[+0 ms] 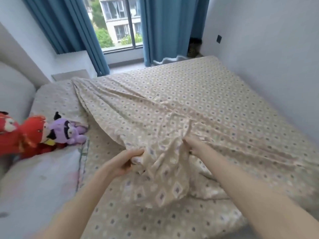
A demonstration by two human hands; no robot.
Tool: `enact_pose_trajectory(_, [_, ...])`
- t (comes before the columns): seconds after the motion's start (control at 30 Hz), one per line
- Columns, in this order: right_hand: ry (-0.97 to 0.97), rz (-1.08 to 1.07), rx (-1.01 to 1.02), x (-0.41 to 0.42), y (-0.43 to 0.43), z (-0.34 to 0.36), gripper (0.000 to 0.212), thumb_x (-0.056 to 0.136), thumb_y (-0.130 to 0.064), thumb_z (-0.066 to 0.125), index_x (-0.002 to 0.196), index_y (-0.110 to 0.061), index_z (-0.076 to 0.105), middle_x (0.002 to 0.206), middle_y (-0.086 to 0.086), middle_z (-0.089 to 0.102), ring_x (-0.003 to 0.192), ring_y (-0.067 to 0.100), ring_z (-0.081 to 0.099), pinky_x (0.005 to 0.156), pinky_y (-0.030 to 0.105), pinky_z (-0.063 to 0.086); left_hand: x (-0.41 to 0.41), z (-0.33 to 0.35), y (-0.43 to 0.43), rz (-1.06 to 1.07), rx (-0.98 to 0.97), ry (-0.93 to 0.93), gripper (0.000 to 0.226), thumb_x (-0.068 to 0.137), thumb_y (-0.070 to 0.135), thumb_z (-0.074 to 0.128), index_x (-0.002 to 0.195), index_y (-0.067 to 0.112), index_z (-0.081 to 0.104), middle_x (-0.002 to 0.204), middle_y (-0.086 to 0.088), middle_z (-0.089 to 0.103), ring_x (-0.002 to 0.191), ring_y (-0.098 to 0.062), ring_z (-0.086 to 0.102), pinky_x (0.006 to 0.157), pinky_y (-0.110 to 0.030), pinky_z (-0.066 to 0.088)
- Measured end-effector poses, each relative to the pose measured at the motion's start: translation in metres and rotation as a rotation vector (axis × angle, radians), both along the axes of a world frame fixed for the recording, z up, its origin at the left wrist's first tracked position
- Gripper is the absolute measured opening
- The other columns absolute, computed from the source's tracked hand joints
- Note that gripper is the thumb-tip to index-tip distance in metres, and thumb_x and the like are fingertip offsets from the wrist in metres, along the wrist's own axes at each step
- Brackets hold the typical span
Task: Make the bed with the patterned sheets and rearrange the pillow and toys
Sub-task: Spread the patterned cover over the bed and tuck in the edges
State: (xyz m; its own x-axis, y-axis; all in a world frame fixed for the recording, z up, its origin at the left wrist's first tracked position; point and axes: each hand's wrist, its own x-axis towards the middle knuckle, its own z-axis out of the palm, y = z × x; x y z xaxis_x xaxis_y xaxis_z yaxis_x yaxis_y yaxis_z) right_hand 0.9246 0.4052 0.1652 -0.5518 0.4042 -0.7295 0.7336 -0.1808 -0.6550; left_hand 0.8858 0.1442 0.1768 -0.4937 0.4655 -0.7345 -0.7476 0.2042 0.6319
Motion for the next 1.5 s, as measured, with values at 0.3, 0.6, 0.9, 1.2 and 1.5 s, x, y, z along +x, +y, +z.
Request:
enact_pose_trajectory(0.3, [0.022,0.027,0.315,0.029,-0.098,-0.039,0.036,0.087,-0.021,0.059,0.12,-0.018,0.046,0.111,0.004,0.06,0.105,0.025,0.057,0.081,0.034,0.048,-0.014,0.008,-0.058,-0.092,-0.002,0.017,0.02,0.097,0.015,0.053,0.111,0.004,0.061,0.086,-0.006,0.059,0.072,-0.012,0.059,0.06,-0.02,0.049])
enact_pose_trajectory(0.6, [-0.263,-0.079,0.154,0.098,-0.241,-0.07,0.051,0.098,-0.024,0.046,0.141,0.002,0.037,0.144,0.017,0.042,0.132,0.03,0.042,0.109,0.036,0.036,-0.01,0.014,-0.155,-0.244,0.007,-0.04,0.027,0.098,0.013,0.05,0.119,-0.001,0.06,0.106,-0.016,0.064,0.084,-0.019,0.061,0.085,-0.031,0.049])
enact_pose_trajectory(0.9, [-0.21,-0.567,-0.702,0.125,-0.335,-0.079,0.086,0.078,-0.061,0.063,0.137,-0.002,0.043,0.1,0.013,0.061,0.104,0.029,0.06,0.077,0.041,0.05,-0.005,0.05,-0.186,-0.305,0.111,-0.032,0.019,0.097,0.013,0.051,0.108,0.003,0.063,0.091,-0.011,0.069,0.068,-0.016,0.069,0.055,-0.025,0.057])
enact_pose_trajectory(1.2, [-0.085,-0.594,-0.728,0.112,-0.352,-0.058,0.059,0.09,-0.059,0.05,0.129,-0.014,0.048,0.13,0.016,0.052,0.117,0.037,0.051,0.098,0.053,0.038,-0.001,0.067,-0.201,-0.283,0.142,-0.061,0.02,0.099,0.013,0.047,0.113,0.005,0.059,0.087,-0.009,0.07,0.064,-0.015,0.07,0.05,-0.024,0.055])
enact_pose_trajectory(1.5, [0.264,-1.019,-0.858,0.115,-0.444,-0.057,0.075,0.092,-0.068,0.021,0.141,-0.016,0.042,0.142,0.01,0.044,0.131,0.028,0.041,0.108,0.043,0.03,0.001,0.075,-0.256,-0.34,0.196,-0.168,0.021,0.099,0.009,0.043,0.105,-0.003,0.06,0.082,-0.01,0.061,0.066,-0.013,0.063,0.054,-0.021,0.056])
